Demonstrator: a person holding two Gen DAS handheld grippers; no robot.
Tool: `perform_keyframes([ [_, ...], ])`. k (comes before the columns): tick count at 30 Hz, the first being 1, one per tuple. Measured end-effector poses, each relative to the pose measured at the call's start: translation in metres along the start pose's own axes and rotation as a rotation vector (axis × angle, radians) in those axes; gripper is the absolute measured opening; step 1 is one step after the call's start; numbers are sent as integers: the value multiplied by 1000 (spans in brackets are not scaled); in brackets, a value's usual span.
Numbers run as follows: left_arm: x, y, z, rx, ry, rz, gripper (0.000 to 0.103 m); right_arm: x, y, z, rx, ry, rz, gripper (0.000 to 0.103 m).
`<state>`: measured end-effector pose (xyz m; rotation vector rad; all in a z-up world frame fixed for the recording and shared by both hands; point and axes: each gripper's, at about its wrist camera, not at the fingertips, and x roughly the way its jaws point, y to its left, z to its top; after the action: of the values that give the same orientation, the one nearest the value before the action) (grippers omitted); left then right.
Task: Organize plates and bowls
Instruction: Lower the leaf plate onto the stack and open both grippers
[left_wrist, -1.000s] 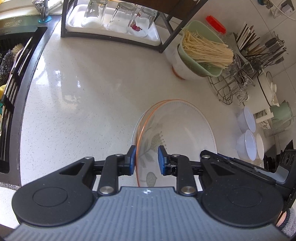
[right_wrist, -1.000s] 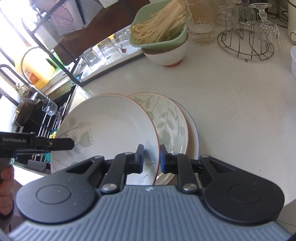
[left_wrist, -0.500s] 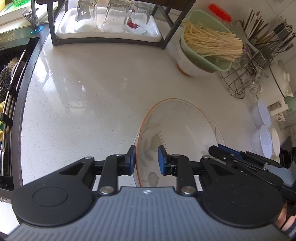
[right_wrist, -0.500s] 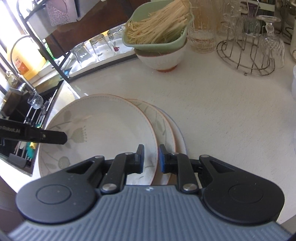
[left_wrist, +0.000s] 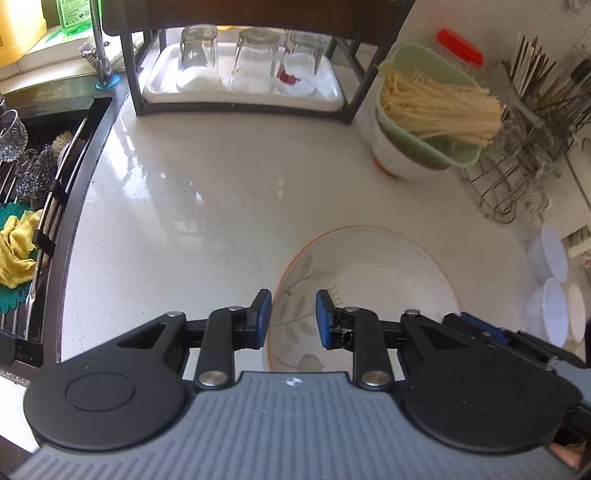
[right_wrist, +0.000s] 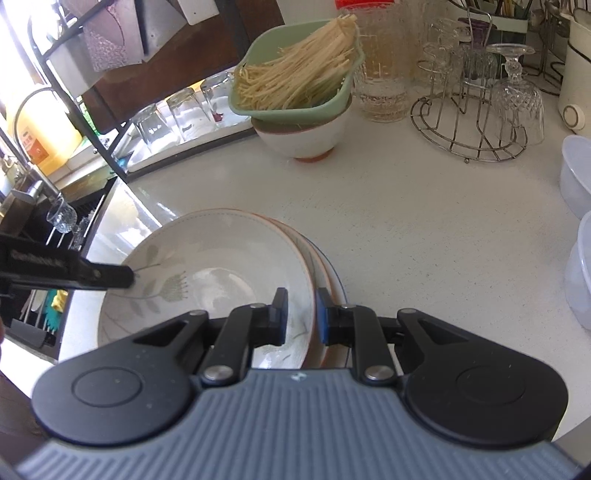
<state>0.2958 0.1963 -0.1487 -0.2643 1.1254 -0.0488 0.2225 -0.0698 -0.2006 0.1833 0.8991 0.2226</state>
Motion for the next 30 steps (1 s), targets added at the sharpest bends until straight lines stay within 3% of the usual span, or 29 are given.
perform_keyframes([
  [11, -28, -21, -15, -9, -65, -46, 29, -12, 3, 0, -41, -13, -39, 20],
  [18, -53, -40, -33, 9, -104, -62, 29, -26, 1, 1, -65, -35, -2, 19],
  [30, -124, -84, -65, 34, -254, -95, 29, -109, -1, 0, -105, -177, 62, 19],
])
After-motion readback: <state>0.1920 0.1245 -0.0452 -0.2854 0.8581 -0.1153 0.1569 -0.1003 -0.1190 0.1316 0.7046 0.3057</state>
